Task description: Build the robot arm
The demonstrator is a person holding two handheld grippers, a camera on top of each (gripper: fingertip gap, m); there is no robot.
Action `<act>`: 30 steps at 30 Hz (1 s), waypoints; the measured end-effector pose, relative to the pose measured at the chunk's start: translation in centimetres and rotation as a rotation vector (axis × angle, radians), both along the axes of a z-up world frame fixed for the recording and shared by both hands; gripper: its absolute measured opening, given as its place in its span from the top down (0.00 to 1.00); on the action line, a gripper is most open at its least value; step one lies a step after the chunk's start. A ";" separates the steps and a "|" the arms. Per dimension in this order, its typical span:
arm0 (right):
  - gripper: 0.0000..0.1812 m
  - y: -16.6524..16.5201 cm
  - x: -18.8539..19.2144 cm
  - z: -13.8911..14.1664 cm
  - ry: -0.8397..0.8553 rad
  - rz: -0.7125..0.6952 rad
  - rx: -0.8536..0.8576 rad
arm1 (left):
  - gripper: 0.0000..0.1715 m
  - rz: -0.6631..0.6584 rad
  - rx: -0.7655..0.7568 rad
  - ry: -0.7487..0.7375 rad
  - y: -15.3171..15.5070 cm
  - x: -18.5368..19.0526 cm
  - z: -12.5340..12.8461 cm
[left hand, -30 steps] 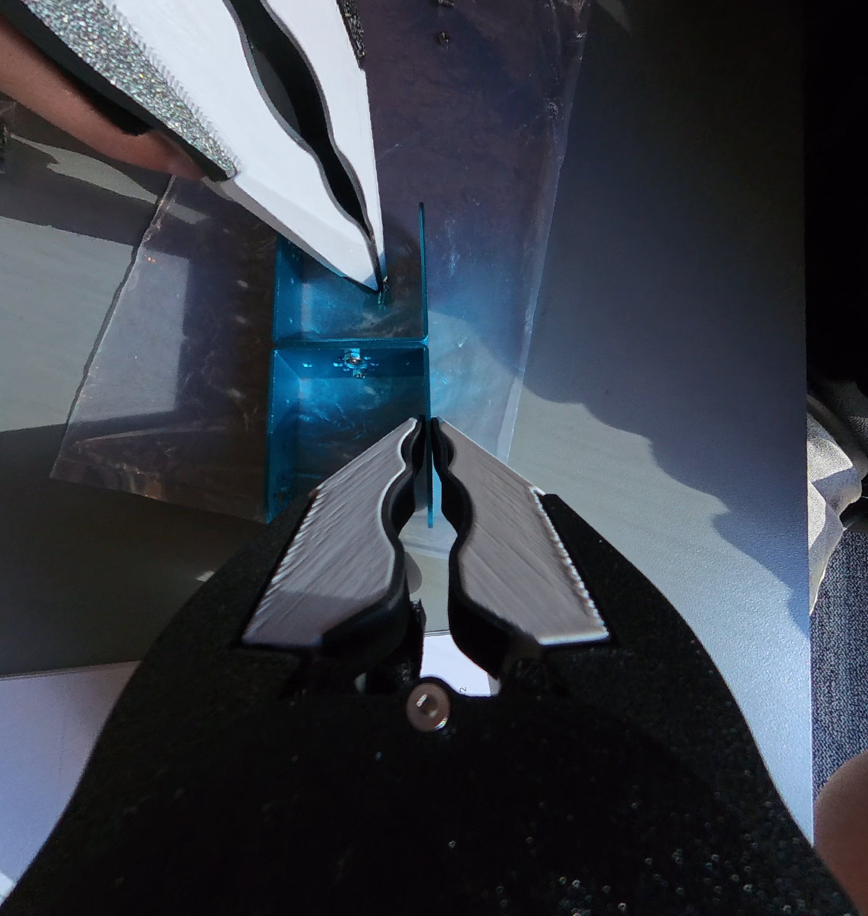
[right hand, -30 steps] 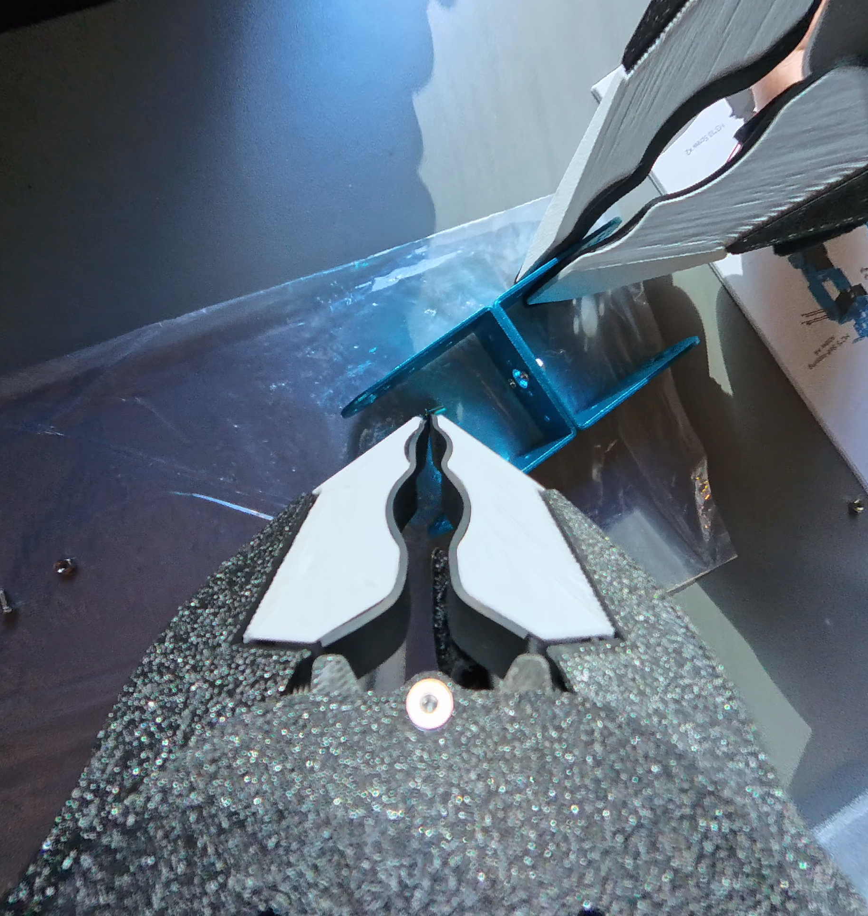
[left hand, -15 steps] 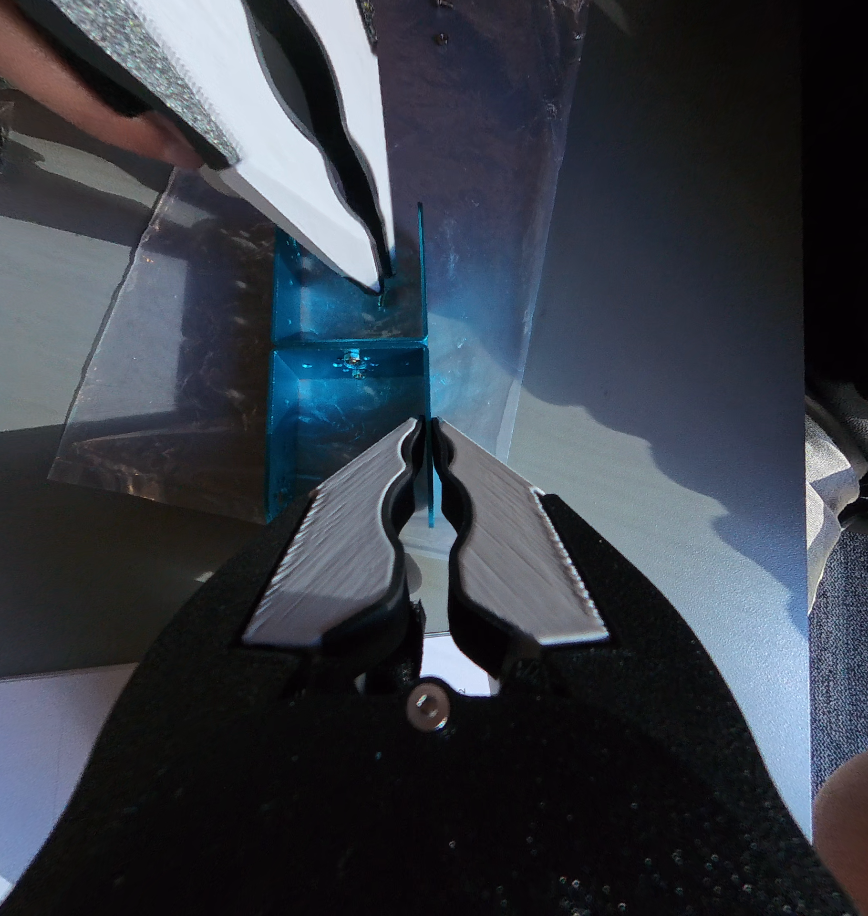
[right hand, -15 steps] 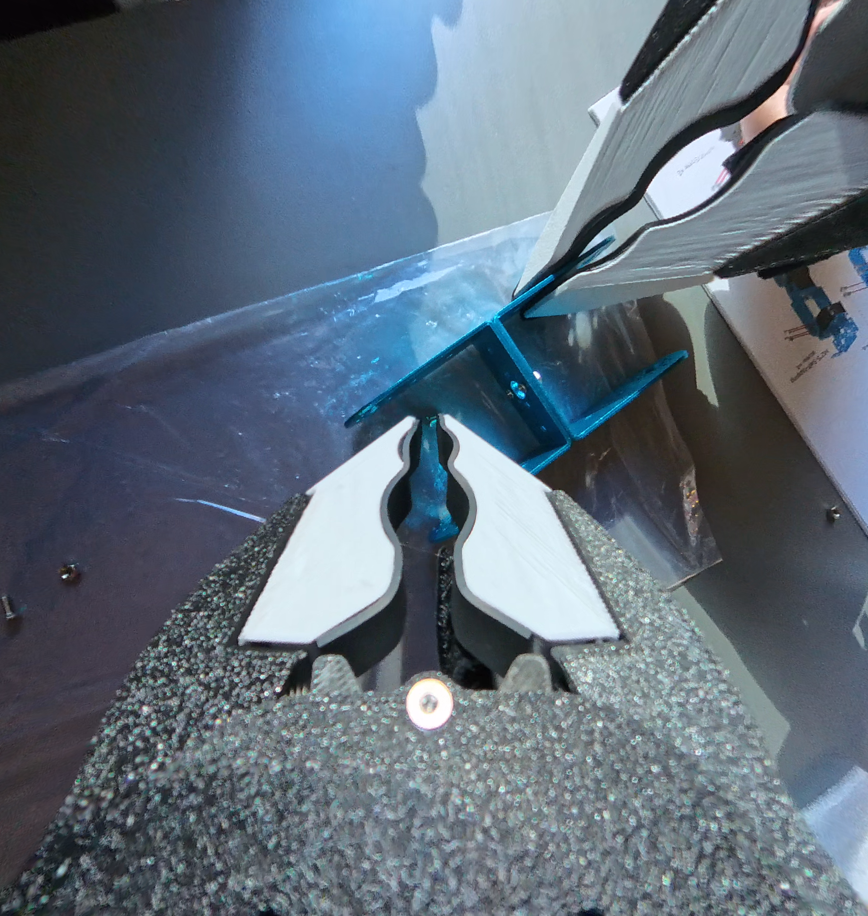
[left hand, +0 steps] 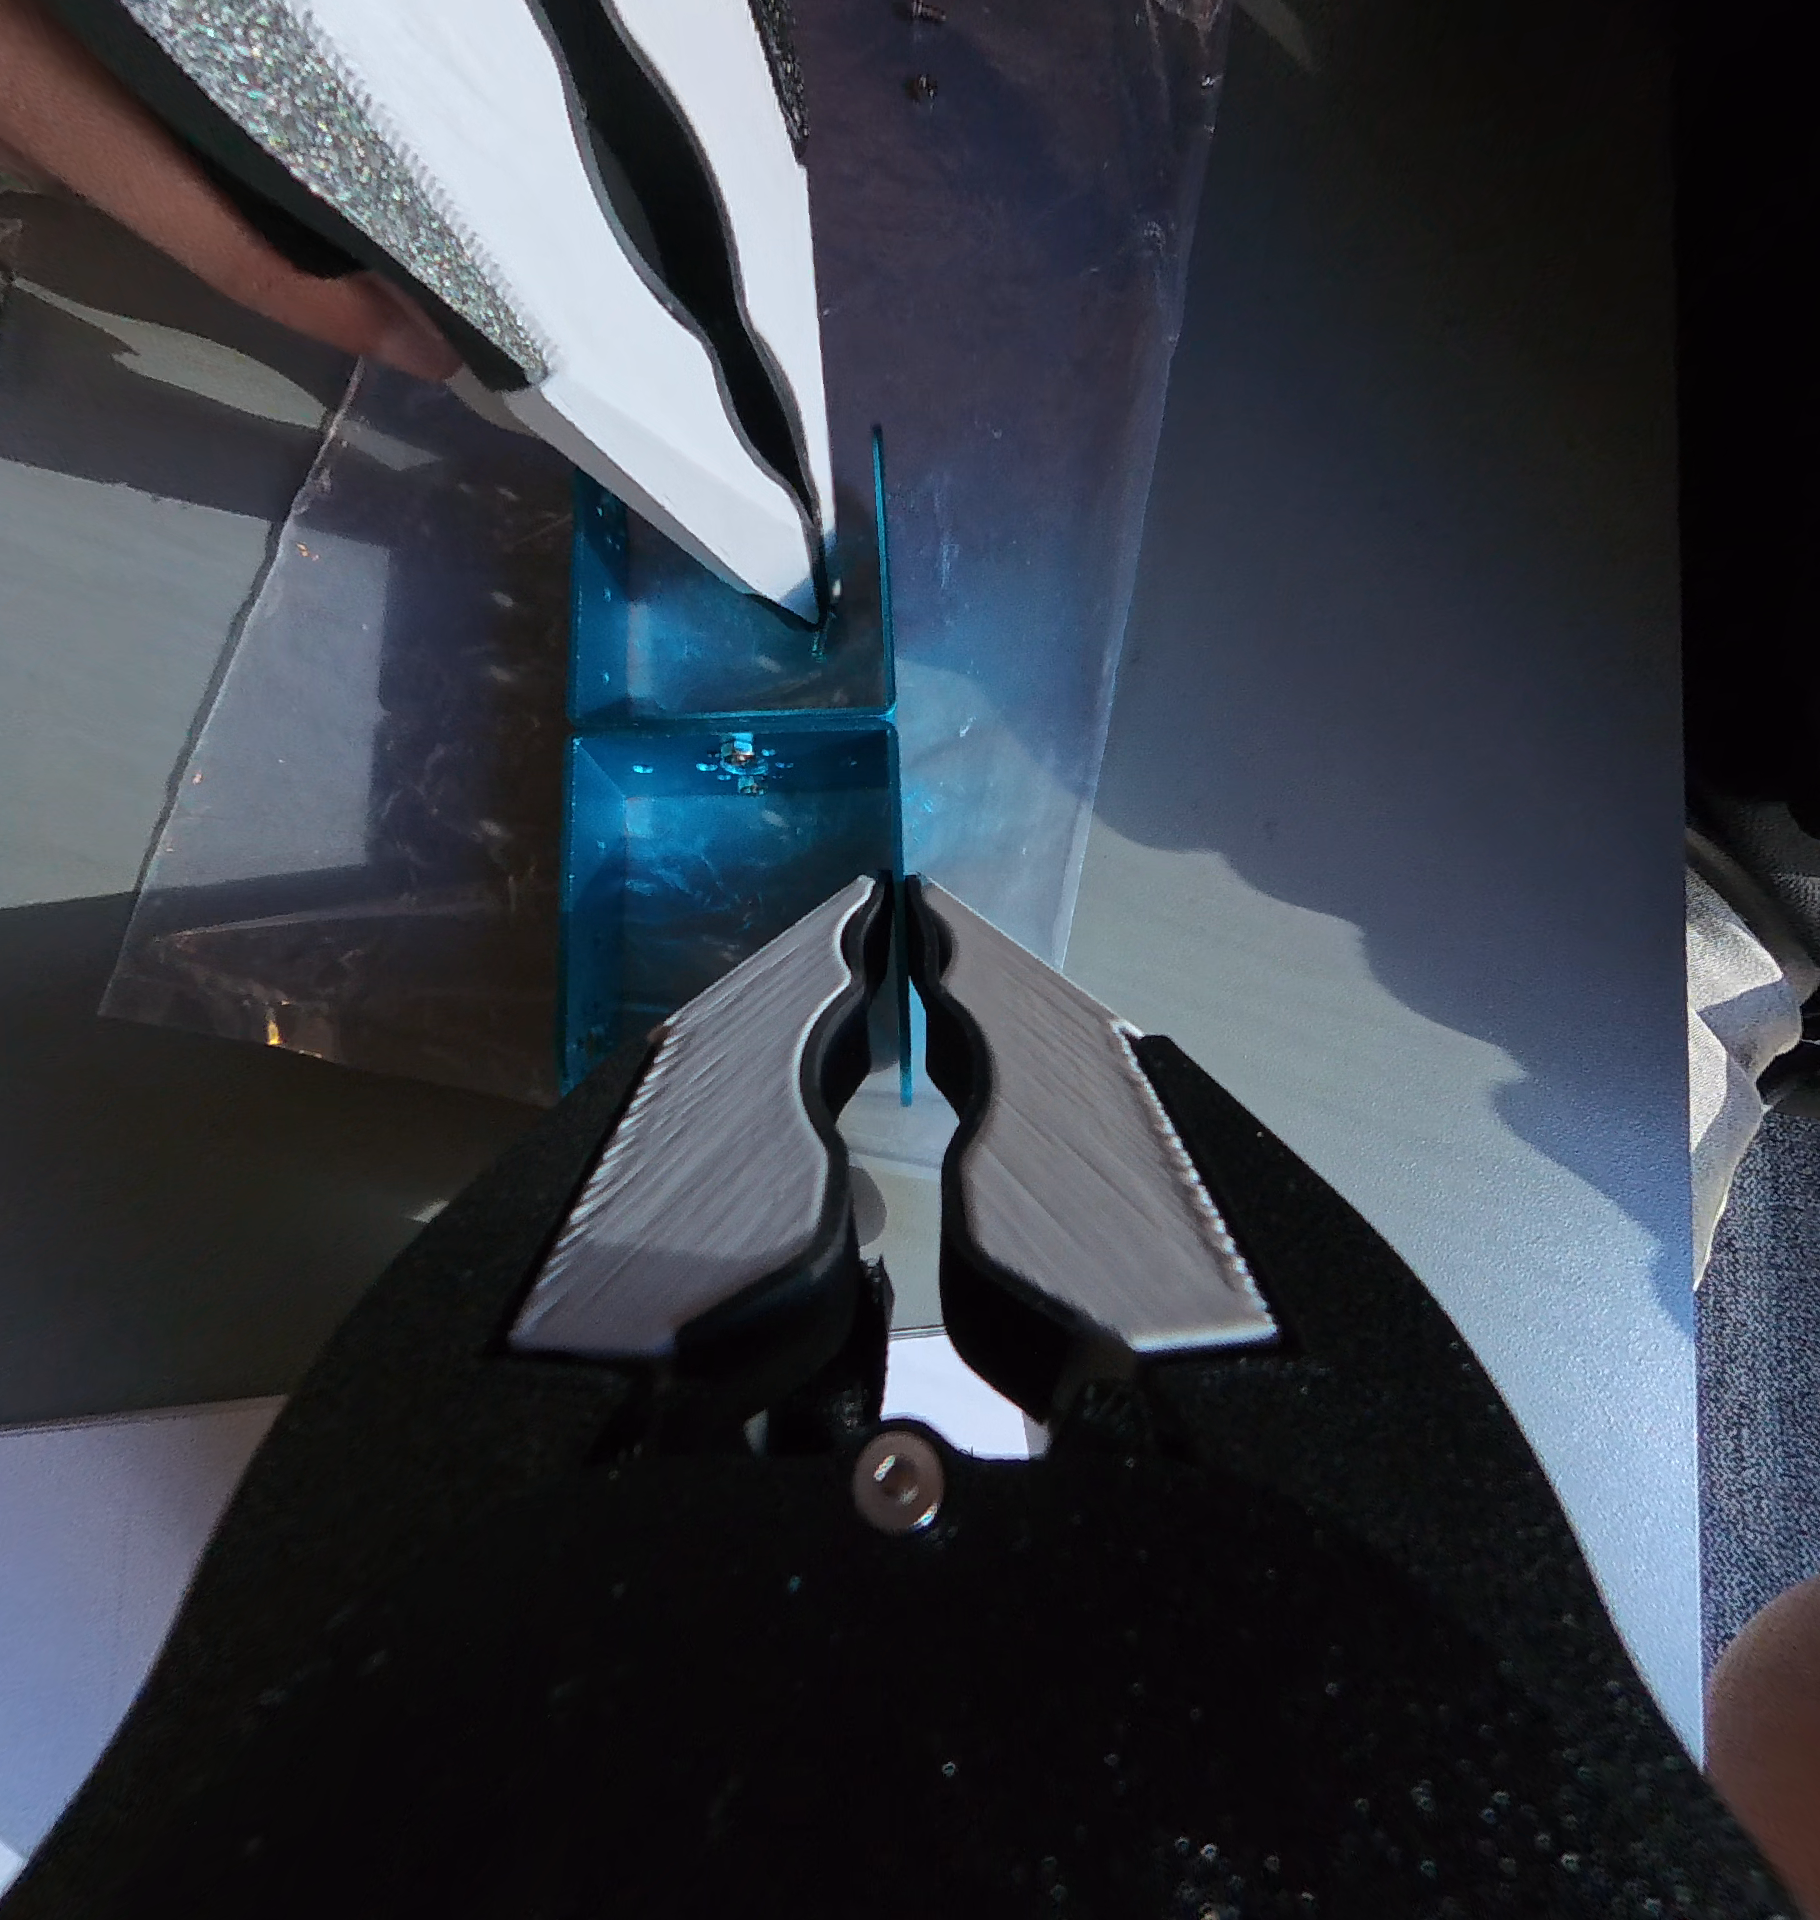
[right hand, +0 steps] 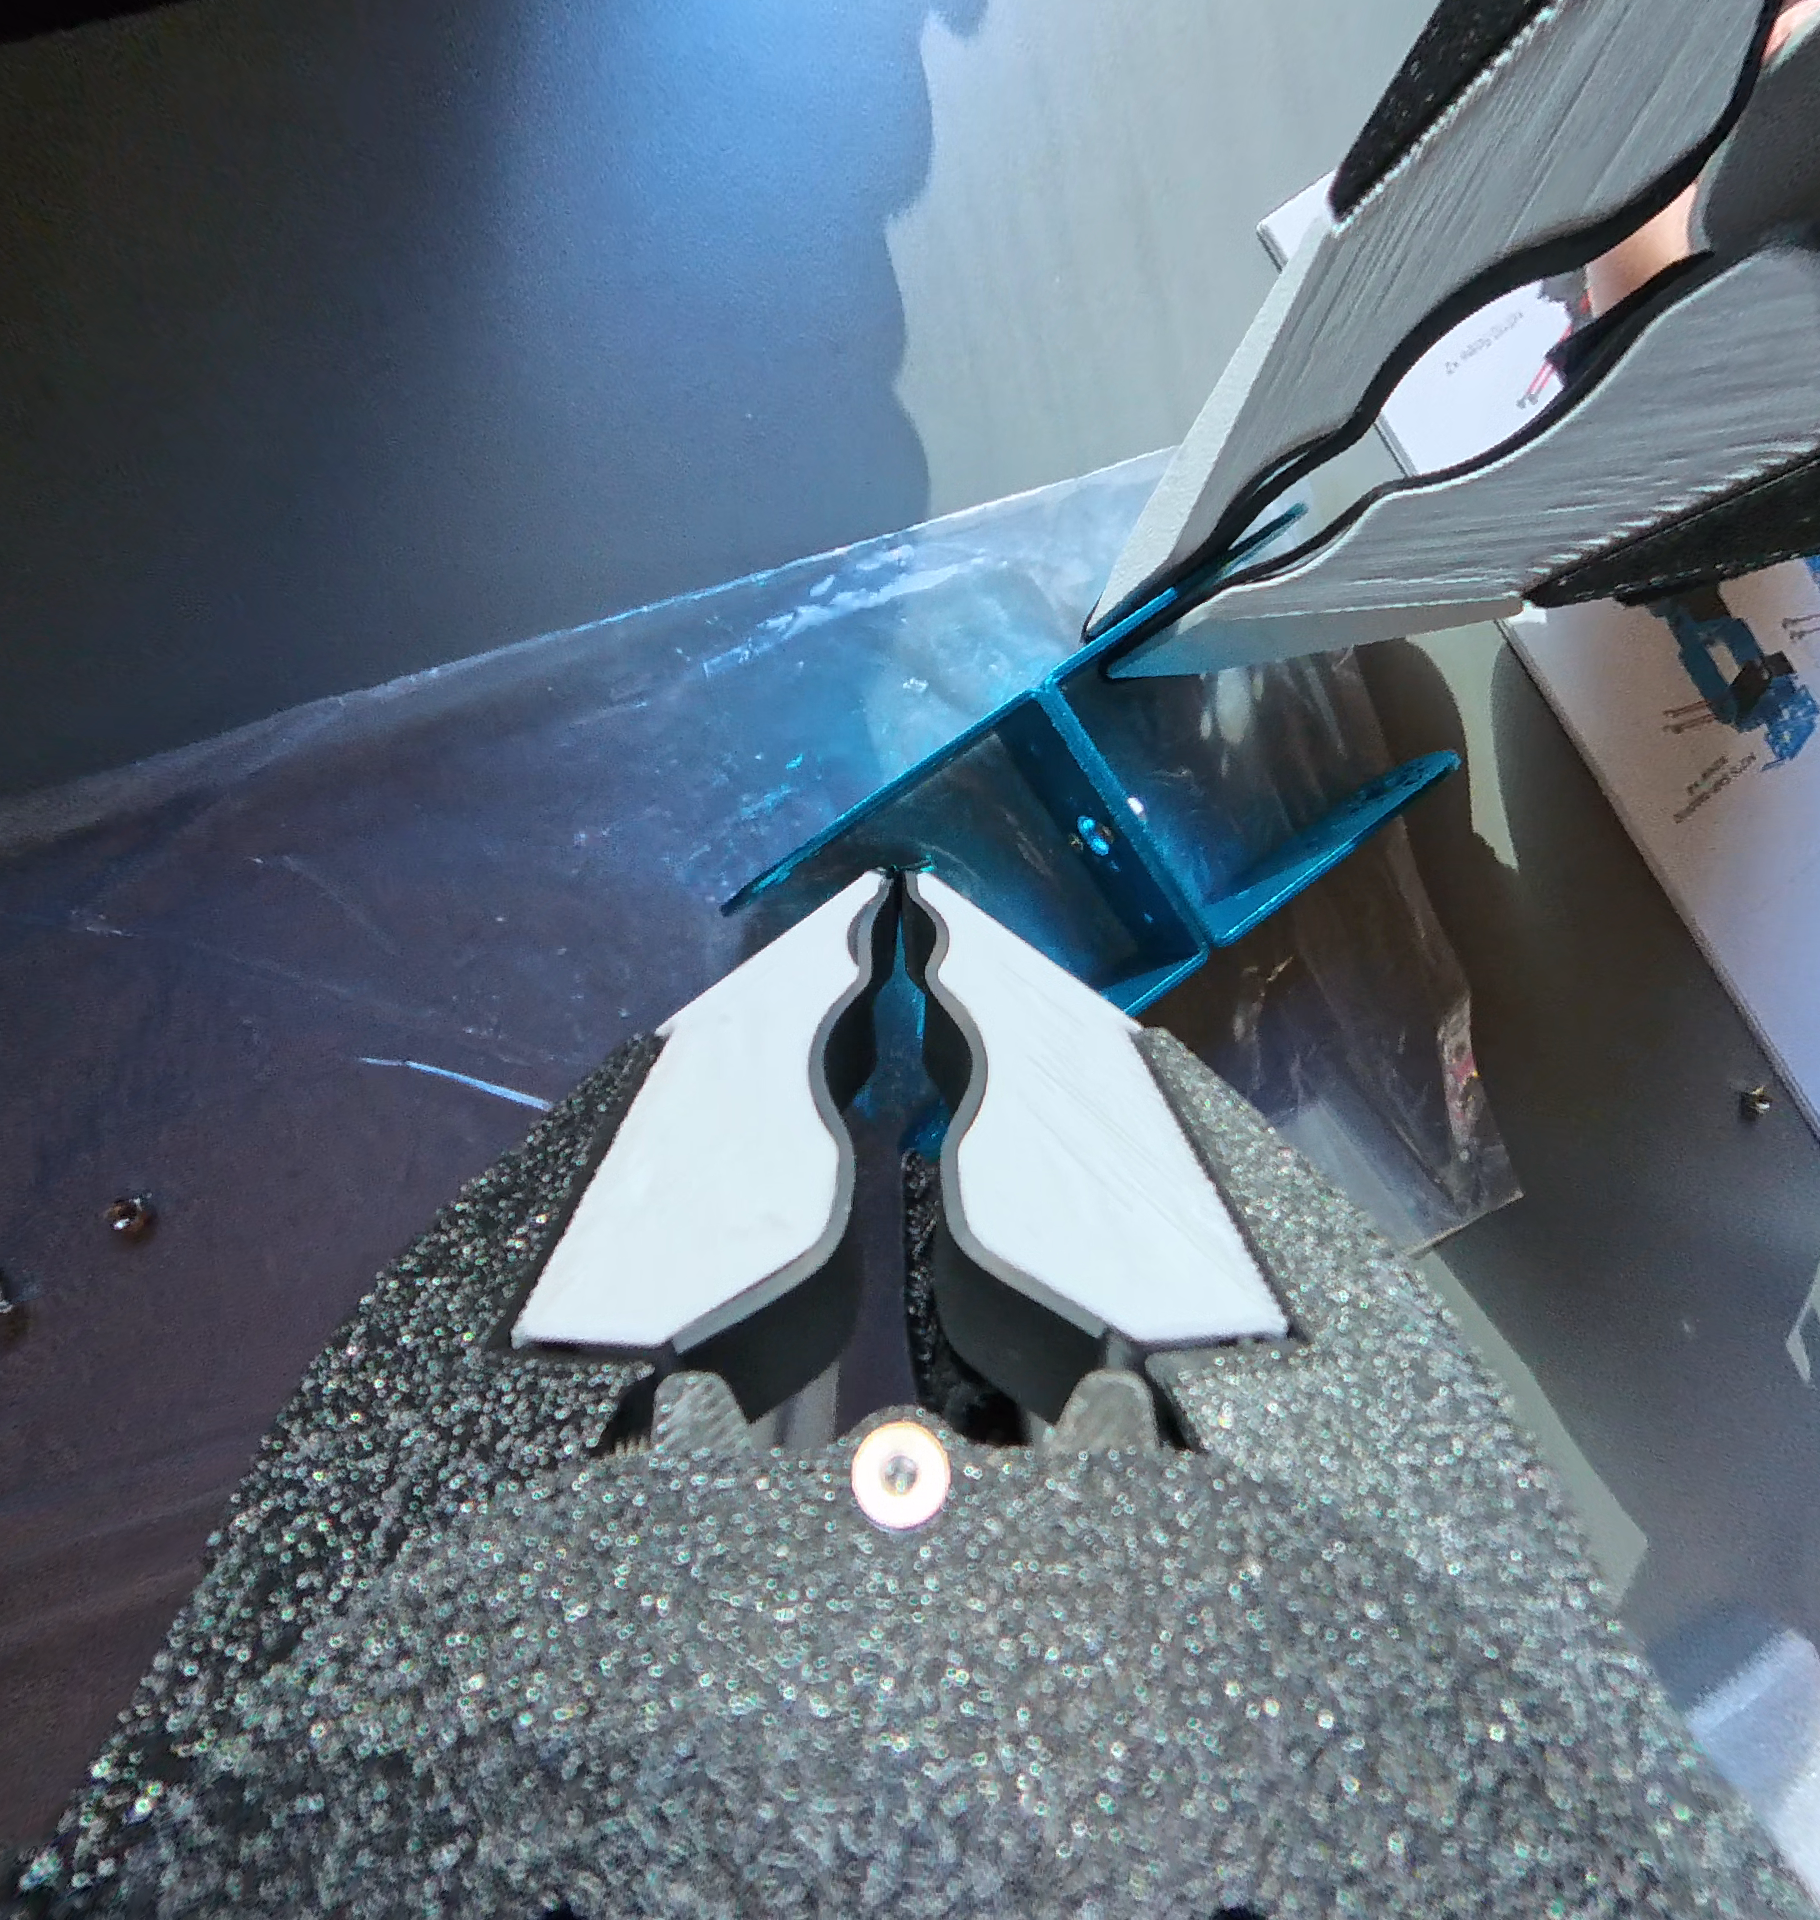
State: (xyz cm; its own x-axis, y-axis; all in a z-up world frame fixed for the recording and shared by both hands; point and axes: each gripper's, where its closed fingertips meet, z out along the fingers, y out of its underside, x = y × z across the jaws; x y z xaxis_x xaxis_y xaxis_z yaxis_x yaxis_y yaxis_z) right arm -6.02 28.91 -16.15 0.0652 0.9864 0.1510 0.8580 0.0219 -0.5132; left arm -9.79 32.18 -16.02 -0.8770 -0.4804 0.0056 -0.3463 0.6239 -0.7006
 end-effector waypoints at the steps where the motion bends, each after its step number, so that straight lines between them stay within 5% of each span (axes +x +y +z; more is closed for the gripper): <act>1: 1.00 0.0 -0.1 0.0 0.007 0.005 0.002 | 1.00 -0.001 0.001 -0.002 0.0 0.0 0.0; 30: 1.00 2.2 -1.1 0.9 0.065 0.048 0.141 | 1.00 -0.021 -0.019 0.008 -0.2 -0.2 0.0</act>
State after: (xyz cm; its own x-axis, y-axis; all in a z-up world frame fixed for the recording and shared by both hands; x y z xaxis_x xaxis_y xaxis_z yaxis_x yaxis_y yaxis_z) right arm -7.14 31.14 -15.23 0.0324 0.9580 0.2850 0.8195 0.1377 -0.5562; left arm -10.00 32.02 -16.01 -0.8870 -0.4613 0.0219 -0.3389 0.6179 -0.7095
